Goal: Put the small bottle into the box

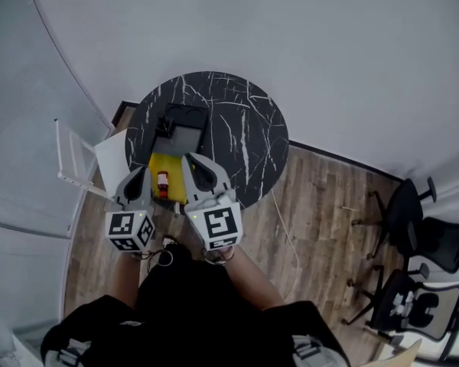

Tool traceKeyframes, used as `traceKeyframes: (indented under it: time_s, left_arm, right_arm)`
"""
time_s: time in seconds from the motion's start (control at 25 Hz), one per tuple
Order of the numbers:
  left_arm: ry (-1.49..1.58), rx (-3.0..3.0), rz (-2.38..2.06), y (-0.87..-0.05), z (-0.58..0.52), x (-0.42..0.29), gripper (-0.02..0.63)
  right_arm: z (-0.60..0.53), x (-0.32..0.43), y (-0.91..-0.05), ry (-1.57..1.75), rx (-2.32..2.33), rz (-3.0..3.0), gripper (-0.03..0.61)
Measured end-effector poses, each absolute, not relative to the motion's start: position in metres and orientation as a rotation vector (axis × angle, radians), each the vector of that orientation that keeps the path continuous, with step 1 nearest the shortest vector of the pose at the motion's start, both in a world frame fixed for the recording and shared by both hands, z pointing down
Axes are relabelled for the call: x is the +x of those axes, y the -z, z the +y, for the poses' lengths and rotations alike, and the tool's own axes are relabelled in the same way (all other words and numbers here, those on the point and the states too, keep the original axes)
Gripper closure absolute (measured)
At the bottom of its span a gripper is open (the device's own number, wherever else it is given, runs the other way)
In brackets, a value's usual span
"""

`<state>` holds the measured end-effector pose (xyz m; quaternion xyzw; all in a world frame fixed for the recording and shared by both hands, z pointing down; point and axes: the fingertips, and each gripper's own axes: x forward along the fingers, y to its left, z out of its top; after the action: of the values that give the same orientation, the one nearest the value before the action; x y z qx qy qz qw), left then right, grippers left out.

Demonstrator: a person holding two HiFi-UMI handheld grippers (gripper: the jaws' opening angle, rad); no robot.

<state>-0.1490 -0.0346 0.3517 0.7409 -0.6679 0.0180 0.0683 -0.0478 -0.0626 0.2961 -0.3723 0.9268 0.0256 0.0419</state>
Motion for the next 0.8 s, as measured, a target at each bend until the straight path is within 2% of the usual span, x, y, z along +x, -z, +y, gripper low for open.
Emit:
traceKeyframes:
  time_s: [0.8]
  left_arm:
    - [-0.054,2.268,-2.029,-0.347,-0.012,-0.12,0.614]
  right_arm:
    - [-0.048,-0.01,-0.316,-0.085,-1.23,2.843,0.583]
